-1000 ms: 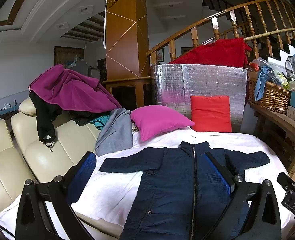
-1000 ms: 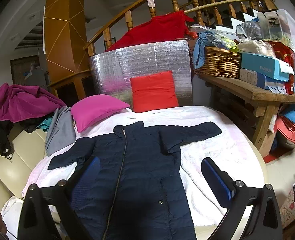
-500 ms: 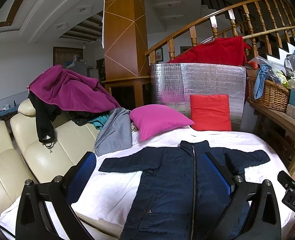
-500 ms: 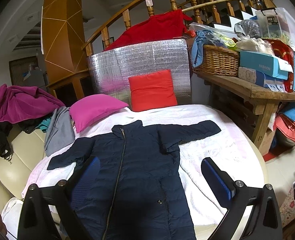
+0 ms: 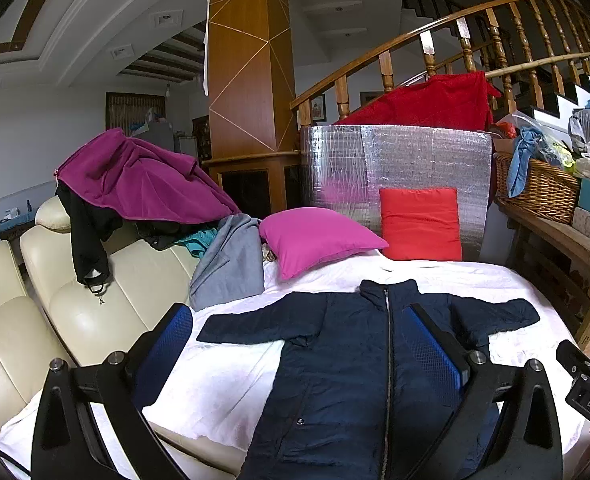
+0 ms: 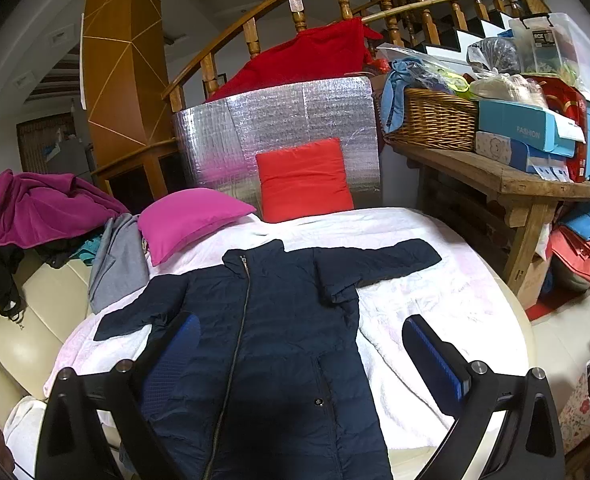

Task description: Fold large clothes

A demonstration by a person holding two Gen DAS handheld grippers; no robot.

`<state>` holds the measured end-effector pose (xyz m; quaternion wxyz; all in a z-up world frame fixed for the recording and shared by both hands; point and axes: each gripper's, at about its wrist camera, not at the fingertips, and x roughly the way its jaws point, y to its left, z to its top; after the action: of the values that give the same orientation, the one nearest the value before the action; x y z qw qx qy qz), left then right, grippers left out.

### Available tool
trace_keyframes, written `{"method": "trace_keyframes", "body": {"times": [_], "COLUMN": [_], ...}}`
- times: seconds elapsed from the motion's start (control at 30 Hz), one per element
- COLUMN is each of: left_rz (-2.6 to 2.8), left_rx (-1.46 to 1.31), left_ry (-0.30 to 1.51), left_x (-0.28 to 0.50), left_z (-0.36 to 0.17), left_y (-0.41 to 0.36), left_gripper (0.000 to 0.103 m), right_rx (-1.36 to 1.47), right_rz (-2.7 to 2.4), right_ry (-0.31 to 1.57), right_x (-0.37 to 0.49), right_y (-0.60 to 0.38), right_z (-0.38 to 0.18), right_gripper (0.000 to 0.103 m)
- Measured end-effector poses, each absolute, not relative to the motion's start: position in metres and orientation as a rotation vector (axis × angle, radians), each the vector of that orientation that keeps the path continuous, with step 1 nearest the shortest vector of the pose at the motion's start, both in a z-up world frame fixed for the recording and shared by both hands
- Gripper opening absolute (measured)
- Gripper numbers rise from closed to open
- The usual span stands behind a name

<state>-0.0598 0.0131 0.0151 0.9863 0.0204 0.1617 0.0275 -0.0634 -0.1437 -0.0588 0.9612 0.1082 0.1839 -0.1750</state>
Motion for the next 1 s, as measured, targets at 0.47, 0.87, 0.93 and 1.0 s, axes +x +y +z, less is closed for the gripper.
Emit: {"method": "trace_keyframes", "body": {"times": [0.47,0.87,0.93,1.0], "left_rz": [0.056,0.056,0.057,0.058], "left_rx": [0.043,0.042,0.043,0.043], "left_ry": [0.328,0.334,0.339,0.345], "left_x": [-0.0608,-0.0605,-0.0589,-0.0559], "left_z": [0.0135,0.0129,0.0129,0.0132], "left_y": [0.0131,0.0124,0.0109,0.0081], "left_gripper": [0.103,0.103,0.103,0.103], "right_rx": [0.23,0.205,0.202,0.211], "right_rz": [-0.353,-0.363,-0.367,-0.366], "right_ry": [0.363,0.368,0.365,0.369], "right_x": [-0.0634,-0.0634,-0.0631,-0.0617], "right_y": [-0.1435,-0.1457,-0.1479,-0.1527], "right_z": [-0.0581,-0.0585,-0.0581,-0.058], "right_gripper": [0.102,0.102,0.103,0.102]}}
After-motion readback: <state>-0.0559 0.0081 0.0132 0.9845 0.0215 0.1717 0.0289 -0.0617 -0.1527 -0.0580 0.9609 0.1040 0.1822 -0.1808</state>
